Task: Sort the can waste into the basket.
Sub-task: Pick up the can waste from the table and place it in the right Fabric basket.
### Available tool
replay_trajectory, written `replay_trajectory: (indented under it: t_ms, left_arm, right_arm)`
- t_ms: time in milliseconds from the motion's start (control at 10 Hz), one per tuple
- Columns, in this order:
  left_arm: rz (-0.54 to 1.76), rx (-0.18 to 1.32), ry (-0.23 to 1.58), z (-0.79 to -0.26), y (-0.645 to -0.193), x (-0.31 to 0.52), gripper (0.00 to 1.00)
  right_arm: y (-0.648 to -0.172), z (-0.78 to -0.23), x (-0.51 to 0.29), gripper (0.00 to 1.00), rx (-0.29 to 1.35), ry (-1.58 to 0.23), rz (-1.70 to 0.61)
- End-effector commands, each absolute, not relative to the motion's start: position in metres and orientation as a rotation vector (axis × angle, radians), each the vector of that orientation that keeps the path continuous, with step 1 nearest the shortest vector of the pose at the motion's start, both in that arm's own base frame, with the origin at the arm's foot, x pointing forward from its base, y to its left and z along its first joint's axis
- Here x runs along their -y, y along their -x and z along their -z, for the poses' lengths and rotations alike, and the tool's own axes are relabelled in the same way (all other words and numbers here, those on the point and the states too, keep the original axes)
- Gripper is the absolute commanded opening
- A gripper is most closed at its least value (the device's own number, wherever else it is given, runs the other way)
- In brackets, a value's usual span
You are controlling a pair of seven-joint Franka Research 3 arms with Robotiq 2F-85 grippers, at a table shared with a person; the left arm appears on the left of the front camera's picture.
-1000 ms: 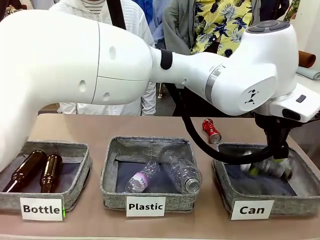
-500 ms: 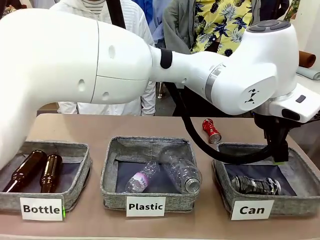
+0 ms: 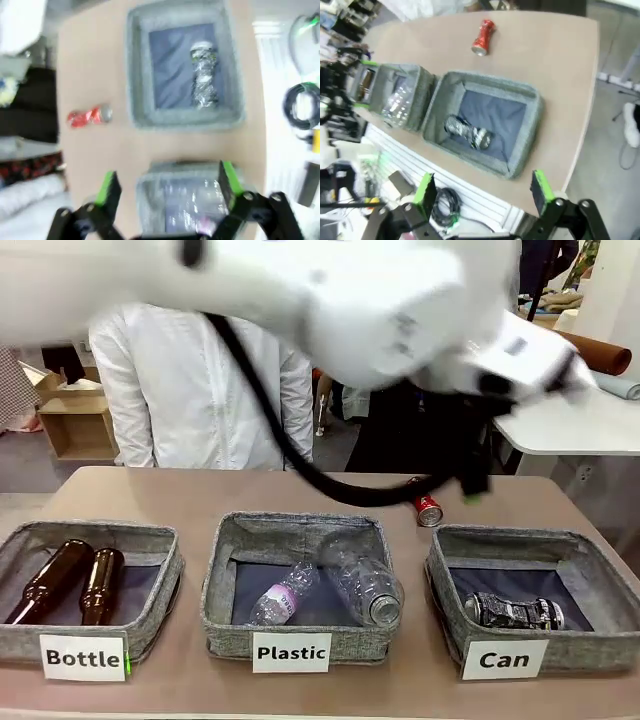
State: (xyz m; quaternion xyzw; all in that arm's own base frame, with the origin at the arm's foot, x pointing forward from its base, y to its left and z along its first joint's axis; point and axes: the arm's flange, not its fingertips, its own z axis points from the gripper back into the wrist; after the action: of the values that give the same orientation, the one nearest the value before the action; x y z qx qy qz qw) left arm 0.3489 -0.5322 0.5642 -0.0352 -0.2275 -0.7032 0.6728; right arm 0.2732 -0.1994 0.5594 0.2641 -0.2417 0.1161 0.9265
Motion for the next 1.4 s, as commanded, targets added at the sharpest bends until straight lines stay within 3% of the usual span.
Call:
replay_trajectory:
  t_ms: [0, 200, 400, 600, 700, 800, 900, 1100, 1200, 1300]
  left_arm:
    - [1.425, 0.614, 0.133, -0.580, -0.324, 0.397, 1.00]
    - [1.200, 0.638, 0.155, -0.594, -0.338, 0.285, 1.00]
    - [1.103, 0.536, 0.358, -0.595, -0.366, 0.171, 1.00]
    - [1.038, 0.415, 0.776, -0.584, -0.394, 0.077, 1.00]
    - [0.873, 0.412, 1.009, -0.569, -0.403, 0.036, 1.00]
    - [0.859, 0.420, 1.166, -0.545, -0.405, 0.006, 1.00]
    - [0.874, 0.441, 1.378, -0.520, -0.407, -0.023, 1.00]
    - [0.730, 0.477, 1.590, -0.452, -0.412, -0.053, 1.00]
    - [0.911, 0.533, 1.316, -0.514, -0.387, -0.040, 1.00]
    - [0.911, 0.533, 1.316, -0.514, -0.387, -0.040, 1.00]
  right_arm:
    - [-0.316, -0.565, 0.148, 1.00, 0.493, -0.572, -0.244]
    - [-0.340, -0.561, 0.088, 1.00, 0.458, -0.629, -0.283]
    - [-0.352, -0.541, 0.031, 1.00, 0.409, -0.793, -0.308]
    - [-0.360, -0.512, -0.007, 1.00, 0.312, -1.069, -0.170]
    - [-0.363, -0.496, -0.013, 1.00, 0.255, -1.175, -0.074]
    - [-0.368, -0.486, -0.006, 1.00, 0.192, -1.291, -0.019]
    - [-0.372, -0.480, 0.002, 1.00, 0.192, -1.306, 0.019]
    - [-0.377, -0.486, 0.014, 1.00, 0.269, -1.245, 0.046]
    - [-0.371, -0.468, 0.000, 1.00, 0.191, -1.294, -0.024]
    - [-0.371, -0.468, 0.000, 1.00, 0.191, -1.294, -0.024]
